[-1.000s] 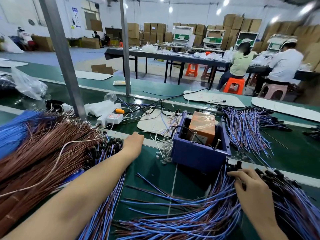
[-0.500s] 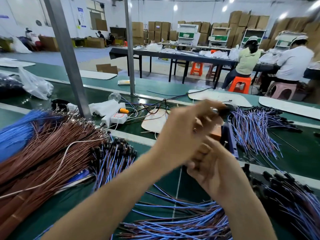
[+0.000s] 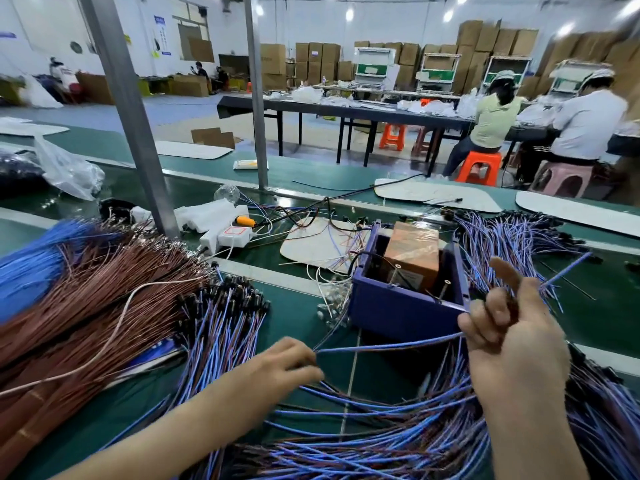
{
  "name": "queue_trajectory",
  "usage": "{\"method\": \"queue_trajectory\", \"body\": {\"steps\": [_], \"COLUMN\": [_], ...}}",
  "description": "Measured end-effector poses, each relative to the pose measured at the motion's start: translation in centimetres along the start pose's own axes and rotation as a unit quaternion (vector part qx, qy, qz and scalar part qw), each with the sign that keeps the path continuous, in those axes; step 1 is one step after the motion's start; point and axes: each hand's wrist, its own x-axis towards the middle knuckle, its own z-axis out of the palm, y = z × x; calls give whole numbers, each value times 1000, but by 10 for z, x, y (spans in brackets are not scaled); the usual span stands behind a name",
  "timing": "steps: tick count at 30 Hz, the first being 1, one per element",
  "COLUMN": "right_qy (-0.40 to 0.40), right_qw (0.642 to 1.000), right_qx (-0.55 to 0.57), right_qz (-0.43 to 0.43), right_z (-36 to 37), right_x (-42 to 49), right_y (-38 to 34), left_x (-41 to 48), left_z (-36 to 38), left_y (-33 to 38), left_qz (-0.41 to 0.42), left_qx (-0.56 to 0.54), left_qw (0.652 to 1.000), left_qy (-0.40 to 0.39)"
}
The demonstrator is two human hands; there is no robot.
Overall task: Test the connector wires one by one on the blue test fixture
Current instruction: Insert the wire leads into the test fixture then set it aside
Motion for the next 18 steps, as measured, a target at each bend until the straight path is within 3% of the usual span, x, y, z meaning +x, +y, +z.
{"method": "queue_trajectory", "body": {"steps": [3, 5, 7, 10, 18], "right_qy": [-58, -112, -164, -226, -294], "right_qw": [993, 978, 957, 920, 871], "right_qx": [-79, -168, -240, -316, -387], "right_qz": [-63, -42, 9, 47, 77], "right_z": [3, 5, 6, 6, -1], "right_x": [-6, -9, -14, -26, -32], "right_y": [7, 16, 29, 47, 50], "left_x": [8, 27, 45, 66, 82], "left_z": [1, -13, -32, -53, -46], "left_y": [-8, 0, 18, 42, 53], "left_qz": [-161, -210, -225, -196, -241], "left_qx": [-92, -173, -327, -511, -587], "left_qw": [983, 959, 902, 810, 720], "left_qy": [-8, 82, 172, 211, 282]}}
